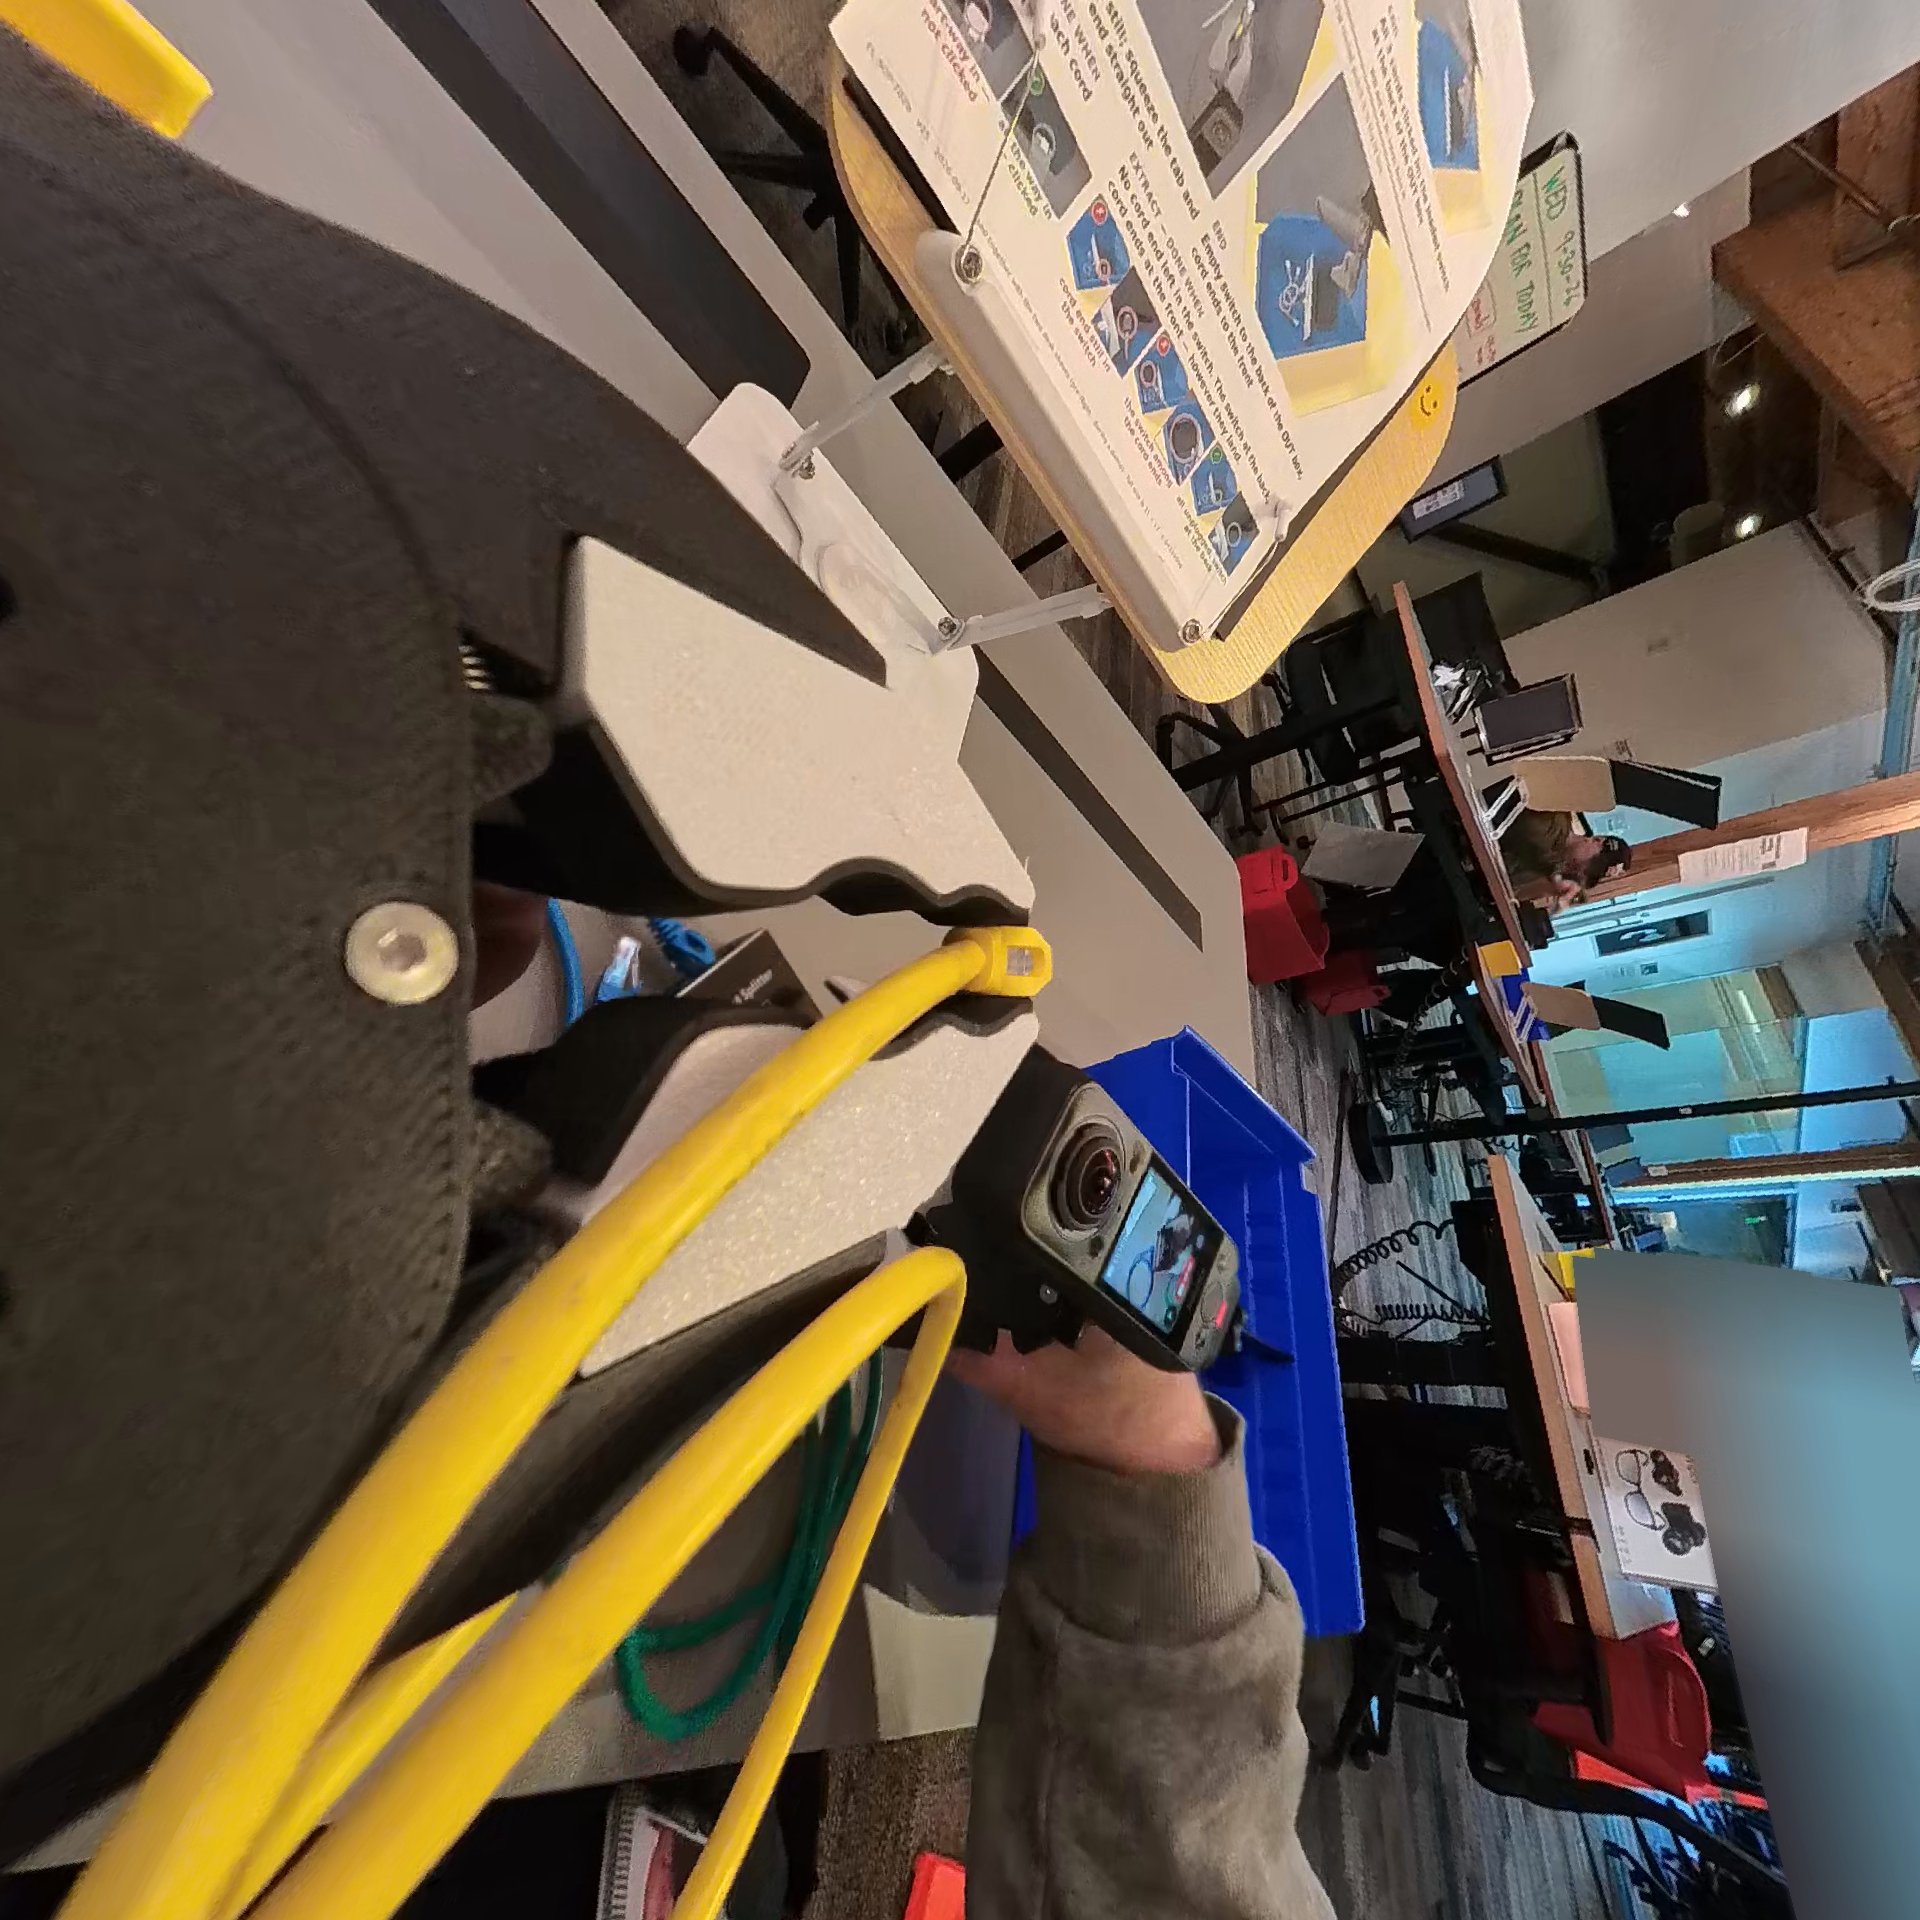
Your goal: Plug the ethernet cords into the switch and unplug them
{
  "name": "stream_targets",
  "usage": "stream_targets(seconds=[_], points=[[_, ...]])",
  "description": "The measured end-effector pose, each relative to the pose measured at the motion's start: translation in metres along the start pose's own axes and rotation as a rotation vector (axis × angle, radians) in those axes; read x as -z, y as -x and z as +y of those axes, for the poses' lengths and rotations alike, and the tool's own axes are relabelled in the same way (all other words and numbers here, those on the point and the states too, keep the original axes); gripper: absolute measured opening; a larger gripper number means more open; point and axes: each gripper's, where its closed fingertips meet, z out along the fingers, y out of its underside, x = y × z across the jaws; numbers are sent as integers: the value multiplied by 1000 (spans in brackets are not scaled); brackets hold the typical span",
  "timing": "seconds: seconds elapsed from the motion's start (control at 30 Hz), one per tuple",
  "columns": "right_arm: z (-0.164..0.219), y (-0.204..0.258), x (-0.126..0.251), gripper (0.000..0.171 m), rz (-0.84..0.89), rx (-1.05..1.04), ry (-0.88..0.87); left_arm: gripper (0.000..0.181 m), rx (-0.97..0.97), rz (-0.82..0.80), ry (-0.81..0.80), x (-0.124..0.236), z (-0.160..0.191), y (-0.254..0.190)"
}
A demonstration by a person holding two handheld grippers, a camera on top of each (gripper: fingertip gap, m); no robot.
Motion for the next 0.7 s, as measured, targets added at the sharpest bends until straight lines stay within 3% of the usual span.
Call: stream_targets(seconds=[0.1, 0.27, 0.33, 0.7], points=[[2, 6, 2, 113, -31, -87, 36, 12, 0, -3, -4, 1, -2, 1], [-2, -4, -8, 103, 21, -220, 38, 12, -1, -2, -3, 1, -2, 0], [-6, -5, -11, 90, 20, -252, 6, 12, -5, -3, -2, 1, -2, 0], [-16, -3, -2, 88, -156, -420, -192, 12, 2, -2, 7, 0, 2, 1]])
